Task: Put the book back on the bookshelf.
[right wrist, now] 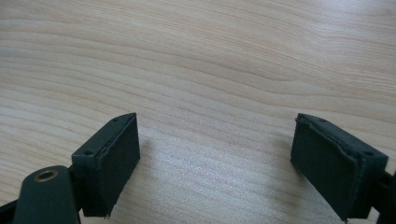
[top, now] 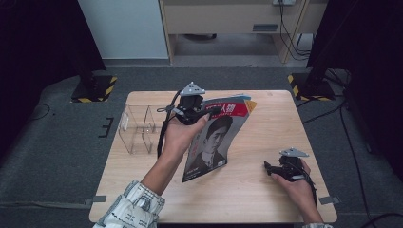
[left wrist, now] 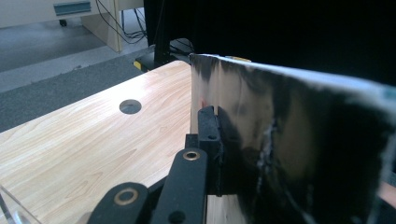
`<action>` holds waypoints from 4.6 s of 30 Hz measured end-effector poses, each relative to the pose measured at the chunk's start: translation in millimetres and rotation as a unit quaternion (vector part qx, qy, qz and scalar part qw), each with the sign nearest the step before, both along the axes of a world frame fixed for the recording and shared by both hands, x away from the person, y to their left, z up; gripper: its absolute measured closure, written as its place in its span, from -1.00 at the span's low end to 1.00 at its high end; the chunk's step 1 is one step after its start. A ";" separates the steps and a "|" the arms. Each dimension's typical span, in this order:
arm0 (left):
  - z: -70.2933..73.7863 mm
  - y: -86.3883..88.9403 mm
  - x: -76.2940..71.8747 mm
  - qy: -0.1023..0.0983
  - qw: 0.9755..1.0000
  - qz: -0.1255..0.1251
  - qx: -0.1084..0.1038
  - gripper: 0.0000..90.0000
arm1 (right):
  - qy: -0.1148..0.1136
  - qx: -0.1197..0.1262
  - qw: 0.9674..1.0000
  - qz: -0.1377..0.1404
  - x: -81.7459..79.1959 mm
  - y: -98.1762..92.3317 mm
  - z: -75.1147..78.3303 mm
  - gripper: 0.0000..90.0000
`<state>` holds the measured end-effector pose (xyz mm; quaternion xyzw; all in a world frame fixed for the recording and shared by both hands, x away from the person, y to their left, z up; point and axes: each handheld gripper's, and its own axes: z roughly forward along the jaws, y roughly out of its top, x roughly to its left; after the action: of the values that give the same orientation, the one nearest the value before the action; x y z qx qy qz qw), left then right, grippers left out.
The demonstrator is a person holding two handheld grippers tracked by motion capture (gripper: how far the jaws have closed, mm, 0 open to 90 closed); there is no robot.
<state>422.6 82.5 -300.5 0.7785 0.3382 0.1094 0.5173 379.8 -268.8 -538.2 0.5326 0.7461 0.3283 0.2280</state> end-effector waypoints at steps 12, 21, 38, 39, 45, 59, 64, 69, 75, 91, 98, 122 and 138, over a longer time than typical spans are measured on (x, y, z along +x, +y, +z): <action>2.5 7.3 -2.6 -0.002 1.000 0.003 0.000 0.93 | 0.000 -0.002 1.000 0.004 -0.1 -0.2 0.0 -0.65; 3.5 15.2 -9.4 -0.003 1.000 -0.001 0.000 0.93 | 0.000 -0.004 1.000 0.007 -0.1 -0.3 0.1 -0.65; 3.4 43.6 -22.9 -0.002 1.000 0.006 0.001 0.93 | 0.001 -0.001 1.000 0.004 -0.5 1.0 0.2 -0.65; 3.3 45.3 -24.0 -0.002 1.000 0.006 0.001 0.93 | 0.001 -0.001 1.000 0.004 -0.5 1.0 0.2 -0.65; 3.2 56.3 -30.0 -0.001 1.000 0.008 -0.001 0.93 | 0.000 -0.002 1.000 0.008 -0.6 1.1 0.1 -0.65; 5.1 79.8 -39.3 -0.003 1.000 0.022 -0.003 0.93 | 0.001 -0.003 1.000 0.010 -0.9 1.6 0.0 -0.65; 4.1 89.9 -41.6 -0.003 1.000 0.029 -0.004 0.93 | 0.000 -0.003 1.000 0.011 -1.0 1.8 0.0 -0.65; 4.7 98.9 -43.8 -0.004 0.999 0.035 -0.003 0.93 | 0.001 -0.001 1.000 0.009 -1.1 2.4 0.1 -0.65; 5.8 107.3 -46.0 -0.005 0.999 0.042 -0.004 0.93 | 0.002 0.000 1.000 0.009 -1.3 2.9 0.1 -0.65; 5.5 133.8 -51.5 -0.007 0.998 0.065 -0.003 0.93 | 0.001 -0.002 1.000 0.011 -1.5 3.0 0.1 -0.65; 4.9 146.1 -52.0 -0.006 0.997 0.078 -0.005 0.93 | 0.001 -0.001 1.000 0.009 -1.5 3.4 0.1 -0.65; 11.3 173.8 -60.8 -0.011 0.995 0.098 -0.010 0.93 | 0.002 0.000 1.000 0.010 -1.6 3.7 0.2 -0.65; 6.7 196.5 -59.6 -0.008 0.992 0.126 -0.004 0.93 | 0.002 0.000 1.000 0.010 -1.6 3.7 0.2 -0.65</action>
<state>363.0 279.0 -293.8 0.7266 0.4299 0.1785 0.5053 378.2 -265.1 -538.0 0.5258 0.7517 0.3295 0.2236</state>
